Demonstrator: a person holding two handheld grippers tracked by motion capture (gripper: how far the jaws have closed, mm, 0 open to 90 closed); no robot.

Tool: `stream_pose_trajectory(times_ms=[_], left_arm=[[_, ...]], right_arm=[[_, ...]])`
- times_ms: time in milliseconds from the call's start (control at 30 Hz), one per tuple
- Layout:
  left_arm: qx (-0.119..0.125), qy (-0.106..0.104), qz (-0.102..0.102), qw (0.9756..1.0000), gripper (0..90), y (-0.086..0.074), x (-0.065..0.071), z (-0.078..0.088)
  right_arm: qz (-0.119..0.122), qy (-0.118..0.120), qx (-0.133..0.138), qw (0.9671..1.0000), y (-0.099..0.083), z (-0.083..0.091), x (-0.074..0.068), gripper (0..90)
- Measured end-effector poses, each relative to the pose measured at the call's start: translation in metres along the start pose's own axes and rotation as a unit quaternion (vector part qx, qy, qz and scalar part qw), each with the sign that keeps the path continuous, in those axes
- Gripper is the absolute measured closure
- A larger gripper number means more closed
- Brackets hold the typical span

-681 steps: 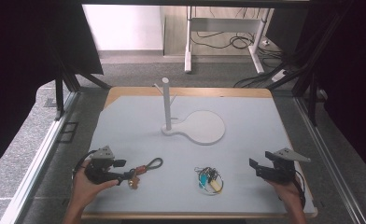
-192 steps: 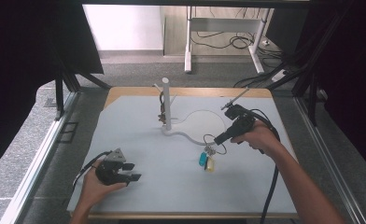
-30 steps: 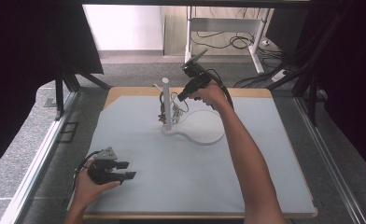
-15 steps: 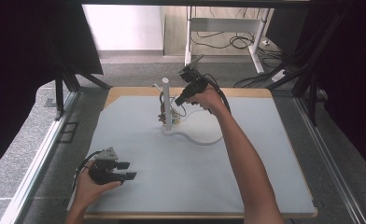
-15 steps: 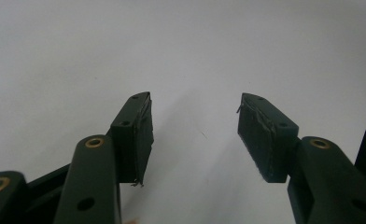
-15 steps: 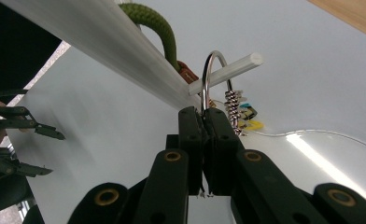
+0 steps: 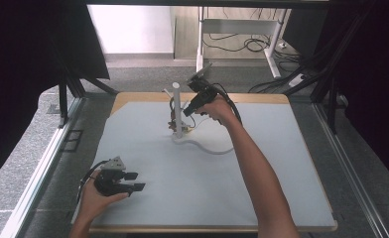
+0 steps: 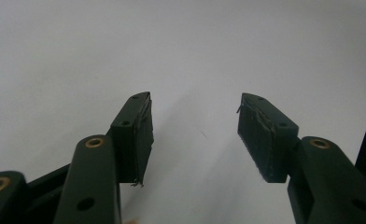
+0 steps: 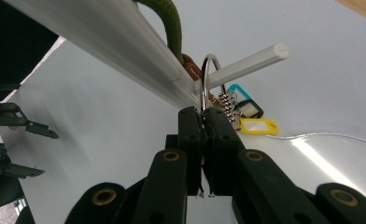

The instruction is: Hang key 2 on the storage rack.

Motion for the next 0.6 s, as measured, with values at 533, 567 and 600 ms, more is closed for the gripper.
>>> stream_pose_trajectory(times_ms=[533, 567, 600], left_arm=[[-0.004, 0.005, 0.002, 1.0000, 45.5, 0.001, 0.000, -0.001], [-0.005, 0.005, 0.003, 1.0000, 45.4, 0.001, 0.000, -0.001], [-0.005, 0.006, 0.003, 1.0000, 45.5, 0.001, 0.000, -0.001]], right_arm=[[0.026, -0.010, 0.025, 0.9993, -0.012, 0.011, -0.005, 63.3], [0.027, -0.013, 0.032, 0.9991, -0.014, 0.014, -0.005, 59.9], [0.029, -0.011, 0.040, 0.9987, -0.016, 0.018, -0.005, 57.5]])
Point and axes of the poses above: each handheld gripper's, and its own axes: z roughly backward along the jaws, y roughly out of its top, x roughly to its right, the point moved 8 cm from there along -z, roughly forward along the jaws, and after that the axes turned 15 degrees about -z, right-handed, at the moved point
